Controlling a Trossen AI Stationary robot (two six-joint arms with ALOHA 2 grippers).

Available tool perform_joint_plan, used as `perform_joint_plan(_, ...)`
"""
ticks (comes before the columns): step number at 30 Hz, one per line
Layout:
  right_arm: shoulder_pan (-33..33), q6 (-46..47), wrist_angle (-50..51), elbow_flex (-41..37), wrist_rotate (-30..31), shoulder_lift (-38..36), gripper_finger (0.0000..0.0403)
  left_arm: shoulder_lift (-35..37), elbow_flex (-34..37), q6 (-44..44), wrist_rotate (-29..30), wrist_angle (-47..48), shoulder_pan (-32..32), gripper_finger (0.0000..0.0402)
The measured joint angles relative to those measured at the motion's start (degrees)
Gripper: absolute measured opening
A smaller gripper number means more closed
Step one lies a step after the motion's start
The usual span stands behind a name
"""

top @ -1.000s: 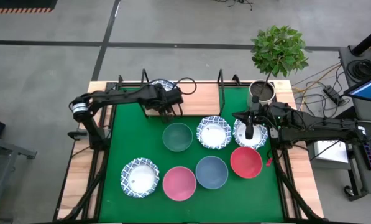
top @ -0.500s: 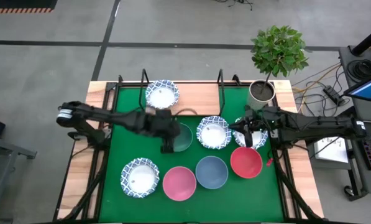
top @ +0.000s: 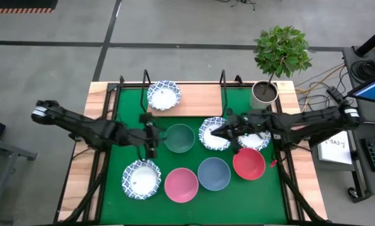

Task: Place and stack bowls onto a shelf
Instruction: Put the green bowl on the shelf

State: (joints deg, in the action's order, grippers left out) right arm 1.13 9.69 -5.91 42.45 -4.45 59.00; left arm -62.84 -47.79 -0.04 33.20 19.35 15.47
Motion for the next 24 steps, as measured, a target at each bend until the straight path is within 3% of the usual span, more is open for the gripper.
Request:
perform_joint_plan(3,0.0,-1.1,5.2,6.8,0.4,6.0,0.0009,4.8,3.2,1.0,6.9,-1.7,0.0,0.0129)
perform_joint_plan(7,0.0,-4.0,12.6,16.3,3.2,13.8,0.0009,10.0,7.3,0.2,11.9,-4.2,-0.1,0.0129)
perform_joint_plan(13,-0.1,-8.7,25.0,30.7,9.4,24.8,0.0009,14.6,12.0,-1.9,12.5,-4.9,-0.1,0.0129)
perform_joint_plan(24,-3.6,-11.9,37.2,47.1,10.1,41.2,0.0009,16.3,11.2,-0.6,12.8,-4.8,-0.1,0.0129)
